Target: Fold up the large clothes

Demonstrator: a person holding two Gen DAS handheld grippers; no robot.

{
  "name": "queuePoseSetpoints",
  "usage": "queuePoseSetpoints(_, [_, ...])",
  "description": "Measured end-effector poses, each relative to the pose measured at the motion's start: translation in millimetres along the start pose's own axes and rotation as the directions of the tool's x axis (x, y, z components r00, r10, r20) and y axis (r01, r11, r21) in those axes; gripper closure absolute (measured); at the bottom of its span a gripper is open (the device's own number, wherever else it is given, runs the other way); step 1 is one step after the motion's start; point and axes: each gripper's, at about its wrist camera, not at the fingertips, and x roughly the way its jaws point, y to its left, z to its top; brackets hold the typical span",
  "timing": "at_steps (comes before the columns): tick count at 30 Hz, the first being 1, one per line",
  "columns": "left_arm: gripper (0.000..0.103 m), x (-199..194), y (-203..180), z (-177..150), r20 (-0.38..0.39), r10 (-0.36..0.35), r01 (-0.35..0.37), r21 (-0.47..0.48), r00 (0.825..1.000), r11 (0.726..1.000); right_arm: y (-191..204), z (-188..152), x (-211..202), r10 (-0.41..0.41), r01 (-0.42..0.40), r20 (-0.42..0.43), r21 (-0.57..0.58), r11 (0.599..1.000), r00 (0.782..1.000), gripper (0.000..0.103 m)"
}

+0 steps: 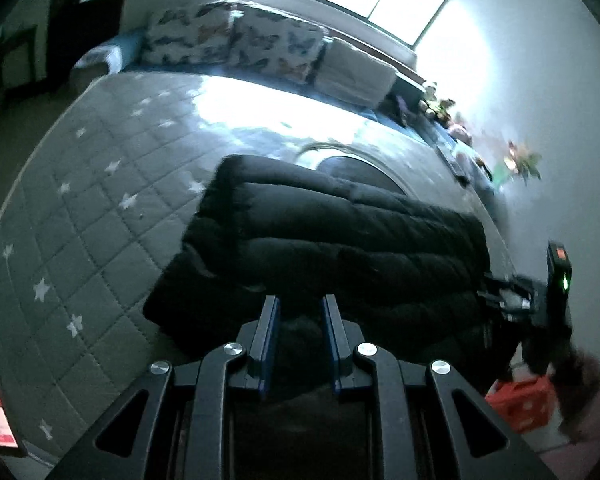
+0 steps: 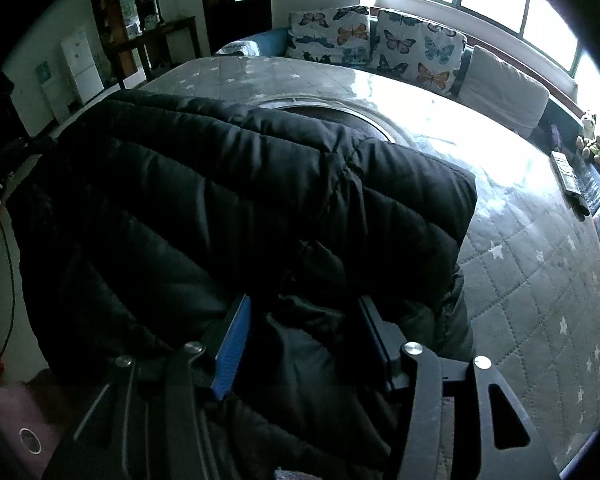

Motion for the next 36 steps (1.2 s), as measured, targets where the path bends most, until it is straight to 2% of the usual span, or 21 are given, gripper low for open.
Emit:
queuePoseSetpoints(2, [0.079, -2, 3, 4, 0.011, -0.014, 0.014, -0.012, 1.0, 1.0, 0, -1, 0, 0.0, 0.0, 0.003, -0.001, 1.0, 1.0, 0.044])
queuePoseSetpoints(6, [0.077, -7, -3, 10, 0.018, 0.031, -0.032, 0.033, 0.999, 0.999, 0, -2, -1, 0.001, -0.001, 0.005, 0.003, 1.0, 1.0, 0.044])
queuePoseSetpoints(7, [0.068, -7, -6, 9, 0.021, 0.039, -0.04, 0.044, 0.999, 0.998, 0, -1, -1, 0.0, 0.0, 0.005, 0.003, 1.0, 1.0, 0.044])
queuePoseSetpoints(8, [0.054, -8, -10, 10, 0.026, 0.055, -0.056, 0.057, 0.998, 0.997, 0, -1, -1, 0.0, 0.0, 0.006, 0.003, 1.0, 1.0, 0.044])
queuePoseSetpoints(11, [0.031, -13, -16, 8, 0.084, 0.12, -0.126, 0.062, 0.989, 0.99, 1, 0, -1, -0.001, 0.001, 0.006, 0.001, 1.0, 1.0, 0.044])
queuePoseSetpoints(13, [0.015, -17, -13, 6, 0.116, 0.117, -0.123, 0.043, 0.986, 0.991, 0, 1, -3, 0.004, -0.004, 0.008, 0.001, 1.0, 1.0, 0.044])
queuePoseSetpoints(17, [0.013, -10, 4, 6, 0.09, 0.131, -0.131, -0.01, 0.987, 0.991, -6, 5, -12, 0.027, -0.028, 0.029, 0.025, 0.999, 0.999, 0.044])
queuePoseSetpoints(21, [0.013, 8, 21, 9, 0.0, 0.119, -0.119, -0.074, 0.993, 0.99, -16, 9, -21, 0.052, -0.054, 0.044, 0.062, 0.997, 0.998, 0.044])
queuePoseSetpoints(27, [0.012, 28, 27, 14, -0.032, 0.137, -0.139, -0.041, 0.99, 0.989, -44, 20, -27, 0.064, -0.07, 0.055, 0.129, 0.989, 0.996, 0.04])
queuePoseSetpoints(31, [0.001, 41, 38, 18, -0.053, 0.13, -0.133, -0.044, 0.99, 0.99, -67, 21, -23, 0.068, -0.079, 0.062, 0.193, 0.978, 0.996, 0.036])
queuePoseSetpoints(36, [0.0, 56, 55, 17, -0.063, 0.101, -0.105, -0.064, 0.993, 0.992, -91, 19, -6, 0.1, -0.108, 0.046, 0.265, 0.958, 0.994, 0.032])
